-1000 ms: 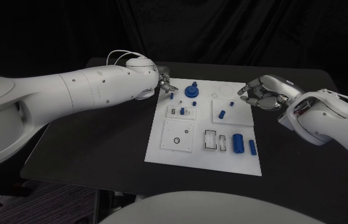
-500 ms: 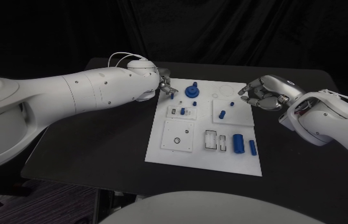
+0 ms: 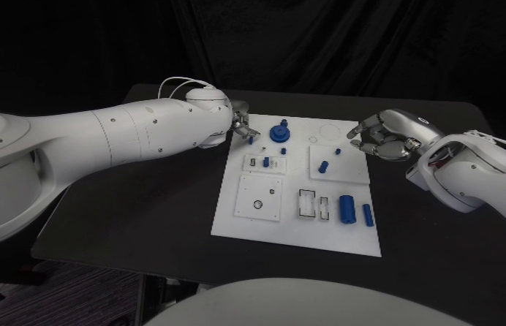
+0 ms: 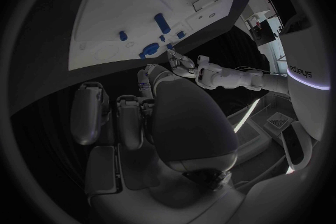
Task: Assemble the parts on the task board
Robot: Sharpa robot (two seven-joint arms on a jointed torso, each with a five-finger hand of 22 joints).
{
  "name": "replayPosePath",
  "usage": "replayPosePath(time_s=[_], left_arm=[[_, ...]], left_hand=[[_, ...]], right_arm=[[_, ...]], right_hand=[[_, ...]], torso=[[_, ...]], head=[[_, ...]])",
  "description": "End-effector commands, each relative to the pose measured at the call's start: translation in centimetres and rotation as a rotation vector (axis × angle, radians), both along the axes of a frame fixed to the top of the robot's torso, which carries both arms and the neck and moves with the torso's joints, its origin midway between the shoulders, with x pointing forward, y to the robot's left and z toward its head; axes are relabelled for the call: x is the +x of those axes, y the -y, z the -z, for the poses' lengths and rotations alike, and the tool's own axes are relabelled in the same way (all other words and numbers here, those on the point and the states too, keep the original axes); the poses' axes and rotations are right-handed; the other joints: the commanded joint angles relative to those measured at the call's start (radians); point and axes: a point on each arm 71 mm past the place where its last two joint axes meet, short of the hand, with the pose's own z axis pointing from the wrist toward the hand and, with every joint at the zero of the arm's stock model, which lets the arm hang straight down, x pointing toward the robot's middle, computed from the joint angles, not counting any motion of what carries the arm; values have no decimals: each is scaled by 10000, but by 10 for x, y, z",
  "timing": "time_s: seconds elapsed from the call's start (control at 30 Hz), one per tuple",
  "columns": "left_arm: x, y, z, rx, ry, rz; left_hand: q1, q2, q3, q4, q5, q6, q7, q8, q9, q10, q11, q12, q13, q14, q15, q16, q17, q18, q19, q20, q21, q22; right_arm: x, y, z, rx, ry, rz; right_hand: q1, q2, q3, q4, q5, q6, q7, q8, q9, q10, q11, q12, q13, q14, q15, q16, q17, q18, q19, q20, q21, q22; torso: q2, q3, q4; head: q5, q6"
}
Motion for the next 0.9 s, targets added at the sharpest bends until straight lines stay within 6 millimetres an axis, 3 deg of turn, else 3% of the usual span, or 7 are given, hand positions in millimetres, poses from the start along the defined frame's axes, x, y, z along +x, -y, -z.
replayPosePath(time_s=[0.03, 0.9], left_arm=[[-1, 3, 1, -4, -110, 247], [-1, 4, 3, 141, -295, 276]], left_hand=[[95, 15, -19, 16, 34, -77, -1, -47, 16, 1041, 53, 36, 2634, 1051, 57, 66, 2634, -62, 1050, 89, 30, 2634], [254, 55, 77, -30, 246, -66, 3, -101, 15, 1041, 70, 36, 2634, 1051, 88, 66, 2634, -62, 1050, 139, 30, 2634]], right_arm=[[0, 0, 0, 2, 21, 66], [1, -1, 1, -9, 0, 39]], right_hand=[[76, -8, 67, -12, 64, 62, 16, -34, -15, 777, 59, -60, 2346, 849, 63, -41, 1880, 114, -72, 1, -59, 1605], [76, -8, 67, -12, 64, 62, 16, -34, -15, 777, 59, -60, 2346, 849, 63, -41, 1880, 114, -72, 1, -59, 1605]], torso=[[-1, 0, 0], [8, 4, -9]], head=[[7, 2], [3, 2]])
